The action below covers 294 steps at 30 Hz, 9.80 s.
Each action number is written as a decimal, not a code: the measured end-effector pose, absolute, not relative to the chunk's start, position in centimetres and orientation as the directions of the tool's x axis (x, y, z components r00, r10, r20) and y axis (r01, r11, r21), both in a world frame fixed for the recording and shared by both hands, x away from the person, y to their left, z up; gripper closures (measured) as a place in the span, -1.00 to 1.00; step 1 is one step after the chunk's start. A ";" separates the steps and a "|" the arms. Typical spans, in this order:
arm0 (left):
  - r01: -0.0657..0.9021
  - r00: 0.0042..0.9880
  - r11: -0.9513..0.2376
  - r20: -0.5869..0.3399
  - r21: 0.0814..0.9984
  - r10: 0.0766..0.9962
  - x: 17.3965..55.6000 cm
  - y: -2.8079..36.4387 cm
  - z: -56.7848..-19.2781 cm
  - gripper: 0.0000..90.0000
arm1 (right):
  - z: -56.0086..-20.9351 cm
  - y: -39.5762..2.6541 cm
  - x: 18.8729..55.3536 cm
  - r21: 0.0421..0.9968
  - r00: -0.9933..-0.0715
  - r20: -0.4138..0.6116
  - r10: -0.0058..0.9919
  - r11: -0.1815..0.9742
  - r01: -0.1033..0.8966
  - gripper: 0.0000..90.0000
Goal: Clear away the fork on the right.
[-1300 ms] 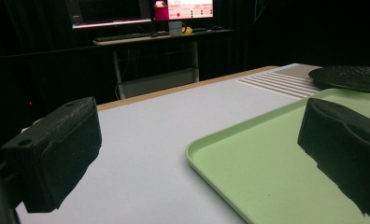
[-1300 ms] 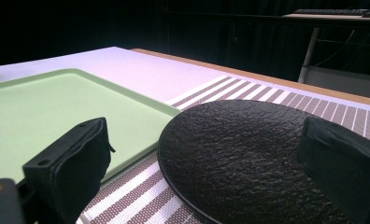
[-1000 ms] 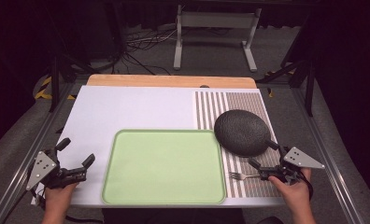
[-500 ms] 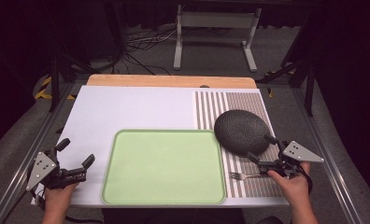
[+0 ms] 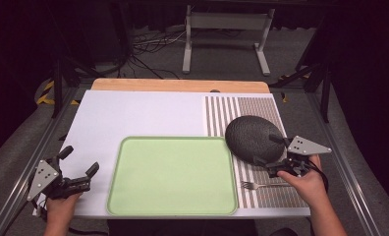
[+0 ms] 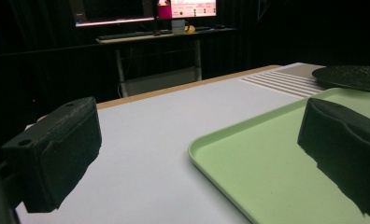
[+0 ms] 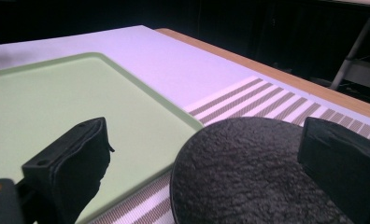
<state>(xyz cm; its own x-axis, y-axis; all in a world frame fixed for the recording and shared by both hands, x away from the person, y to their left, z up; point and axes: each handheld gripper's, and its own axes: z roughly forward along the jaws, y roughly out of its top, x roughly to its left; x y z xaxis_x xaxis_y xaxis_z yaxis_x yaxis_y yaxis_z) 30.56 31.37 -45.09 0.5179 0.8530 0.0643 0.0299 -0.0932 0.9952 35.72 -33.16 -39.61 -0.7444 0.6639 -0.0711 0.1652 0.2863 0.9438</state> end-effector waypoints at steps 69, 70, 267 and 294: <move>0.031 0.517 -0.089 0.060 0.996 0.854 30.6 31.5 -45.1 -1.00 | -37.8 -28.8 37.1 0.221 -0.966 -0.142 0.218 0.958 0.184 -0.60; 0.031 0.517 -0.089 0.060 0.996 0.854 30.6 31.5 -45.1 -1.00 | -38.0 -28.8 37.1 0.210 -0.970 -0.131 0.206 0.962 0.176 -0.57; 0.034 0.524 -0.086 0.056 0.996 0.850 30.7 31.5 -45.1 -0.99 | -38.8 -14.6 40.3 0.232 -0.550 0.119 0.827 0.515 0.825 0.89; 0.033 0.526 -0.086 0.056 0.996 0.849 30.7 31.5 -45.1 -0.99 | -40.4 -14.4 40.7 0.216 -0.566 0.108 0.818 0.536 0.816 0.75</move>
